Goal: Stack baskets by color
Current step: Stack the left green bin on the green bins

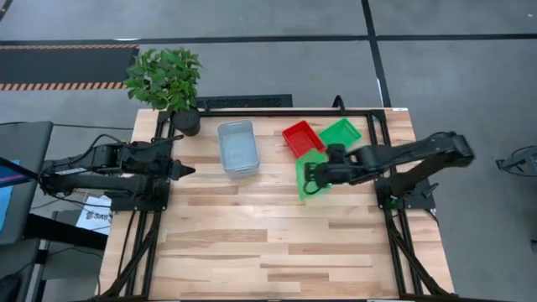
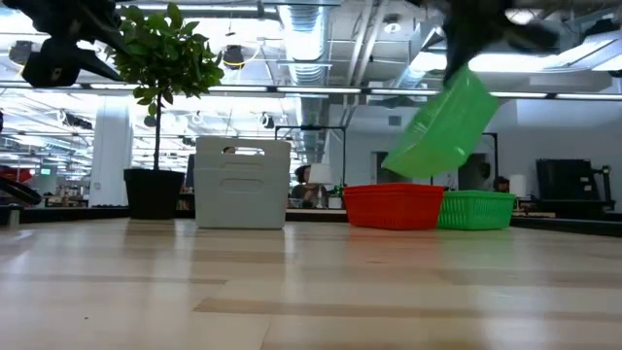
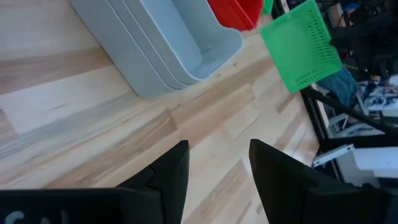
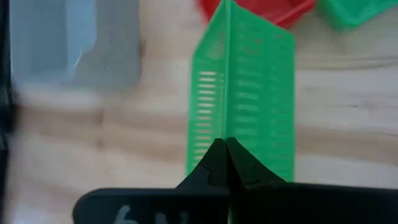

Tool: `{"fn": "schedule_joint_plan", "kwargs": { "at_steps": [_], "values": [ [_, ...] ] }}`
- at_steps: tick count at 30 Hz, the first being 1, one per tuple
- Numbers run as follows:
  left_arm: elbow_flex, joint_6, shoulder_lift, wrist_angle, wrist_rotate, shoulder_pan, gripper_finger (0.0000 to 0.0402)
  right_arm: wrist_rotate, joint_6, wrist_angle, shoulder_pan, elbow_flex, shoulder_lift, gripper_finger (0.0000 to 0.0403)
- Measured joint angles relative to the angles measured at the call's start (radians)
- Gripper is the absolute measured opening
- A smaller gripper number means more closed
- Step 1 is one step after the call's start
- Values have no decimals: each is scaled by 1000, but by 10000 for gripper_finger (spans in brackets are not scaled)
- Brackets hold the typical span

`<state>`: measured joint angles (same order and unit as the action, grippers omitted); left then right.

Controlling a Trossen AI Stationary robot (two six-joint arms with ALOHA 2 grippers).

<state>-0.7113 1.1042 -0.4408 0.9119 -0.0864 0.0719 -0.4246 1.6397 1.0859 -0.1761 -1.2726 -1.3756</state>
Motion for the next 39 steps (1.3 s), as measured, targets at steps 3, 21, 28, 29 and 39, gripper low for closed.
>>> {"fn": "schedule_joint_plan", "kwargs": {
  "at_steps": [3,21,28,29,39],
  "values": [
    [0,9,0,-1,-16,0,155,-127,118,-162,3,190,98,0],
    [0,42,0,-6,-33,0,155,-671,637,-27,97,353,199,0],
    [0,45,0,-6,-45,0,155,-657,641,-49,266,368,148,0],
    [0,45,0,-6,-45,0,155,-656,641,-60,287,372,144,0],
    [0,44,0,-6,-61,0,155,-595,637,-349,383,506,124,0]
  ]
}}
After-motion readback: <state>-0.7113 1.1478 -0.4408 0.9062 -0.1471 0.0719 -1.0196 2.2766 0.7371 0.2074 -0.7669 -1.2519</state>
